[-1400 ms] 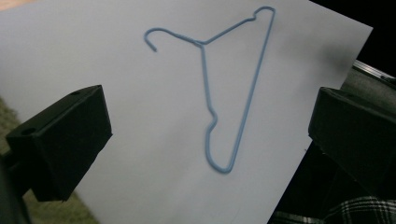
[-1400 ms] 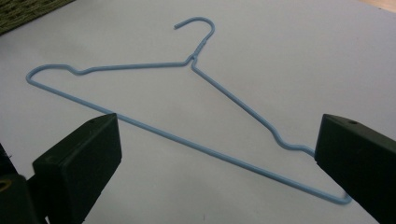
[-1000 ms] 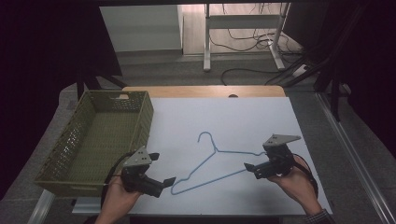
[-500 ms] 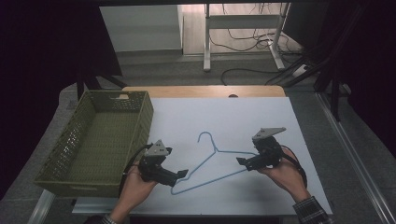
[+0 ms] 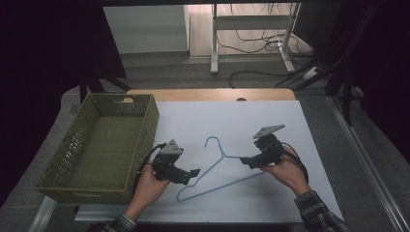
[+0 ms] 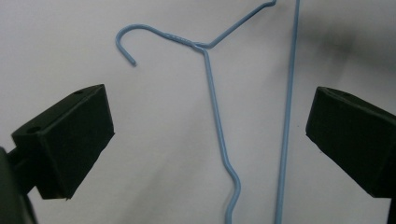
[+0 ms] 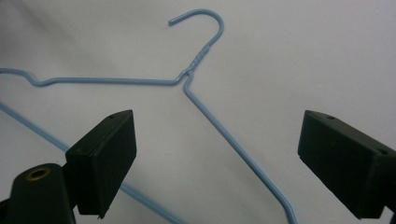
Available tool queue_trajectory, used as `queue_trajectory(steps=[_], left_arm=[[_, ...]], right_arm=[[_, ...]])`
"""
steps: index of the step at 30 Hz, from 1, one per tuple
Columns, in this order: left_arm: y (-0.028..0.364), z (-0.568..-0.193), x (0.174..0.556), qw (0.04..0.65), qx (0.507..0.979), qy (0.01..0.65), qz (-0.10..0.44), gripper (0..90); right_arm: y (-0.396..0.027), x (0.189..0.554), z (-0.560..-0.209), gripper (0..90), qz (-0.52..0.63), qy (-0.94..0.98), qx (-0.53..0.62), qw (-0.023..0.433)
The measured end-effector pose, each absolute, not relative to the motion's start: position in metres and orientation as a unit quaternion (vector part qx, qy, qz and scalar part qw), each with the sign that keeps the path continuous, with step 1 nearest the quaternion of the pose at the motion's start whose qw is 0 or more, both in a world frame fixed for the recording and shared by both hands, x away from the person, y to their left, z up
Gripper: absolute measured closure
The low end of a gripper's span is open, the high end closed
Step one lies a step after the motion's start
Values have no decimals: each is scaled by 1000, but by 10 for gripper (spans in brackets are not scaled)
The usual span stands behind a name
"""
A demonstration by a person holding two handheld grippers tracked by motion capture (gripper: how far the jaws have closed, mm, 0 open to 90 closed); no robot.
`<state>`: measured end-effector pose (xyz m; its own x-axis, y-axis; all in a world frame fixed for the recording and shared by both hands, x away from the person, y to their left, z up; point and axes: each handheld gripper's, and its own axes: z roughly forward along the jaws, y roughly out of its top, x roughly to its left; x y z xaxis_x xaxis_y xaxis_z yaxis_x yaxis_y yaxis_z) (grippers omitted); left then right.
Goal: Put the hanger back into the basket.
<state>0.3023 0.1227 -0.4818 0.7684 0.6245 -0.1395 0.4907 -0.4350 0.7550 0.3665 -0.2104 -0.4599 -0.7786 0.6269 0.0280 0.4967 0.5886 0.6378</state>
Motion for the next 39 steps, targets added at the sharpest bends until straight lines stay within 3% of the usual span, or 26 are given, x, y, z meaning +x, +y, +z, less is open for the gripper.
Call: queue_trajectory(steps=[8, 18, 28, 39], left_arm=[[117, -489, 314, 416, 841, 336, 82, 14], [112, -498, 319, 403, 847, 338, 80, 15], [109, -504, 320, 393, 852, 337, 76, 14], [108, -506, 320, 389, 855, 335, 73, 15]], right_arm=[[-203, 381, -468, 165, 311, 895, 303, 101], [-185, 395, -479, 383, 282, 922, 250, 90], [-172, 411, -491, 667, 250, 947, 196, 49], [-165, 418, -501, 794, 228, 963, 134, 51]])
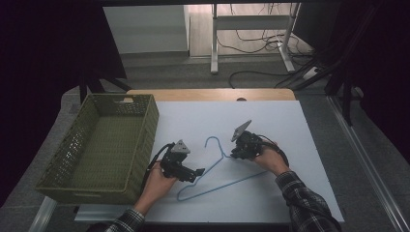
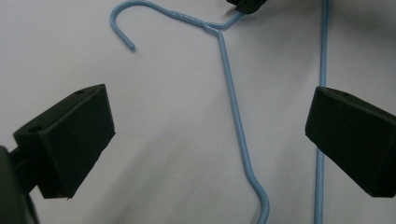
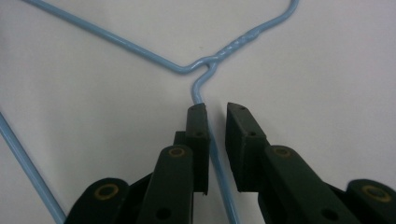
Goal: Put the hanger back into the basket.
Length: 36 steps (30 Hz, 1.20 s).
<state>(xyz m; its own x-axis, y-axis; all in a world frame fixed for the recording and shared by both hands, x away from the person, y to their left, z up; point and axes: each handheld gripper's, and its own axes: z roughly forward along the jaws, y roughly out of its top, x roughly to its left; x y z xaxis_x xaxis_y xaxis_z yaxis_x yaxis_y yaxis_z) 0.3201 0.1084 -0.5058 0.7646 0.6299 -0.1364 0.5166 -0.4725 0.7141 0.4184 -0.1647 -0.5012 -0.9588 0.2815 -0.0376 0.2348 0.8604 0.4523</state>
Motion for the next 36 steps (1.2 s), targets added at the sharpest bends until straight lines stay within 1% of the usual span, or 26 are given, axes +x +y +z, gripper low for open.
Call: queue_trajectory(steps=[7, 13, 17, 20, 21, 23, 24, 25, 26, 28, 33, 34, 36], left_arm=[[107, -507, 321, 386, 857, 335, 70, 14], [103, -507, 320, 383, 856, 343, 59, 16], [98, -505, 321, 381, 860, 335, 50, 20], [90, -505, 324, 367, 867, 334, 54, 46], [88, -505, 325, 364, 869, 332, 53, 89], [82, -506, 330, 347, 876, 331, 60, 119], [79, -507, 333, 343, 878, 329, 58, 156], [77, -508, 335, 343, 879, 327, 55, 198], [74, -509, 338, 345, 878, 328, 50, 217], [70, -510, 343, 345, 878, 327, 47, 299], [63, -516, 353, 336, 882, 327, 38, 419], [63, -517, 354, 336, 882, 327, 37, 469], [63, -519, 356, 340, 880, 329, 32, 513]], right_arm=[[-164, 420, -504, 838, 226, 966, 115, 41], [-164, 419, -504, 853, 226, 968, 96, 47], [-163, 418, -502, 860, 228, 968, 91, 53], [-163, 416, -499, 862, 230, 967, 92, 56], [-164, 416, -498, 862, 232, 967, 89, 59], [-164, 415, -496, 862, 234, 966, 86, 61], [-164, 415, -495, 863, 235, 966, 86, 62], [-164, 414, -494, 863, 234, 966, 85, 65], [-164, 414, -494, 863, 236, 966, 83, 64], [-165, 413, -491, 863, 238, 966, 80, 68], [-168, 409, -484, 863, 243, 964, 79, 72], [-168, 409, -483, 863, 246, 963, 75, 75], [-168, 408, -482, 863, 248, 963, 73, 77]])
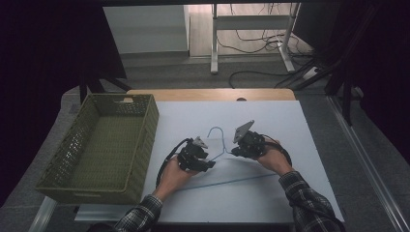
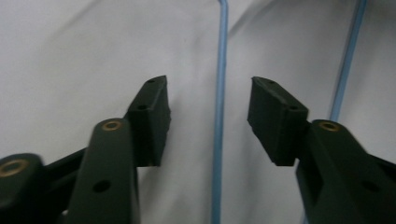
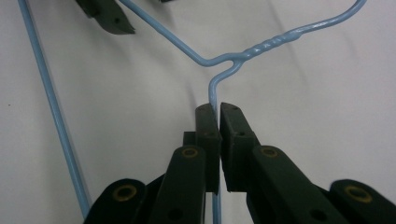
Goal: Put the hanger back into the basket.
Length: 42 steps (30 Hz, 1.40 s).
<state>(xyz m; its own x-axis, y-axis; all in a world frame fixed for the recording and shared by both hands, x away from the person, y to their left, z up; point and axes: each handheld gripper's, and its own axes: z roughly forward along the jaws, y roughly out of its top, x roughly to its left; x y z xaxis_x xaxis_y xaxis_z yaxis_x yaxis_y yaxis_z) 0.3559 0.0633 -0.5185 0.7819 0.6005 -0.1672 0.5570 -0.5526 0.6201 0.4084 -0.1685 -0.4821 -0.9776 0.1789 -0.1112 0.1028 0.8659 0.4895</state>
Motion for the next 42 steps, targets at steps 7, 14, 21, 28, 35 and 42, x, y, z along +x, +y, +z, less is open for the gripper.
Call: queue_trajectory(steps=[7, 14, 21, 28, 35, 42], left_arm=[[61, -523, 360, 332, 890, 312, 5, 717], [62, -520, 360, 335, 895, 294, 1, 855], [65, -518, 356, 348, 892, 290, -4, 862], [64, -513, 350, 350, 890, 291, -5, 862], [63, -511, 345, 345, 893, 289, -2, 860], [64, -509, 343, 347, 893, 286, -4, 858]], right_arm=[[-169, 406, -480, 863, 255, 961, 74, 80], [-168, 404, -479, 861, 254, 961, 77, 82], [-171, 397, -468, 717, 279, 945, 148, 86], [-163, 393, -454, 454, 324, 901, 282, 54], [-137, 389, -462, 466, 332, 878, 335, 81], [-128, 388, -473, 616, 312, 870, 369, 99]])
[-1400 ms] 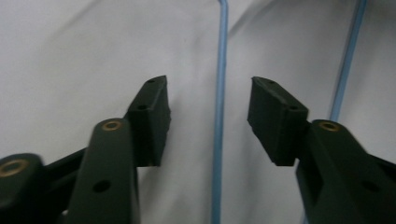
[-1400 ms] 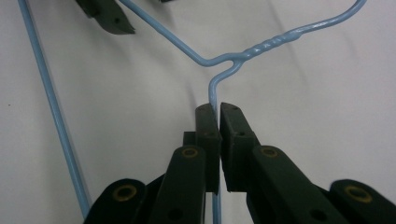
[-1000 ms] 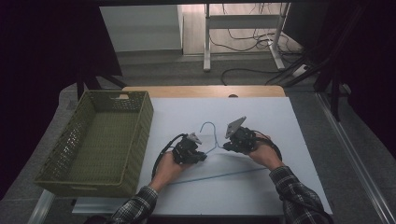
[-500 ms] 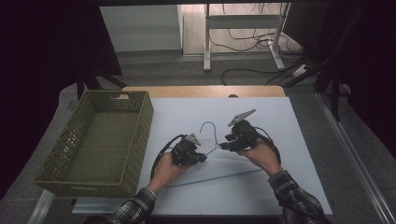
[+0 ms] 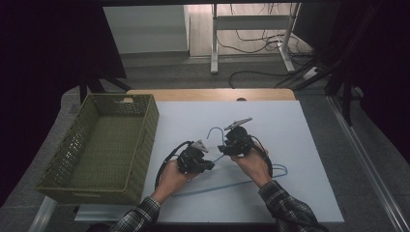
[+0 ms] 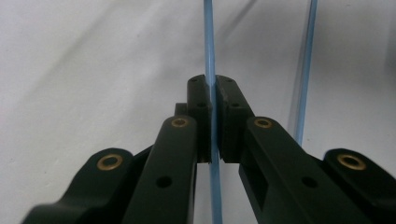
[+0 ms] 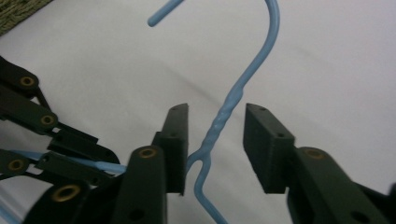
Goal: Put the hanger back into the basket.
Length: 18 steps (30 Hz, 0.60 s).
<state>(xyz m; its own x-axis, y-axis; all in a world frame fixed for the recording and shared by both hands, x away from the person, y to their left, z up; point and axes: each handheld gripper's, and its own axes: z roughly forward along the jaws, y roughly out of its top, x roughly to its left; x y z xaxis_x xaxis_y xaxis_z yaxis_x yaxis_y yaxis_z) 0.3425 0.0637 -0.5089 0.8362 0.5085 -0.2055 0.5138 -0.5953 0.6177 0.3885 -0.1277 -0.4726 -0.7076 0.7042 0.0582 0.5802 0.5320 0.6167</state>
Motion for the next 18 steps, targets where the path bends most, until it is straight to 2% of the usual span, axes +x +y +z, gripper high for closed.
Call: queue_trajectory(steps=[6, 9, 11, 13, 18], left_arm=[[63, -508, 342, 348, 894, 281, -7, 855], [63, -505, 340, 361, 889, 280, -24, 836], [63, -501, 338, 363, 889, 278, -21, 784], [66, -494, 337, 369, 886, 280, -22, 704], [77, -478, 337, 392, 873, 286, -45, 515]], right_arm=[[-130, 387, -471, 756, 331, 856, 388, 84], [-136, 387, -467, 832, 368, 832, 411, 50], [-138, 386, -462, 853, 392, 818, 420, 24], [-137, 383, -456, 854, 391, 822, 412, 38], [-140, 377, -449, 854, 411, 813, 412, 25]])
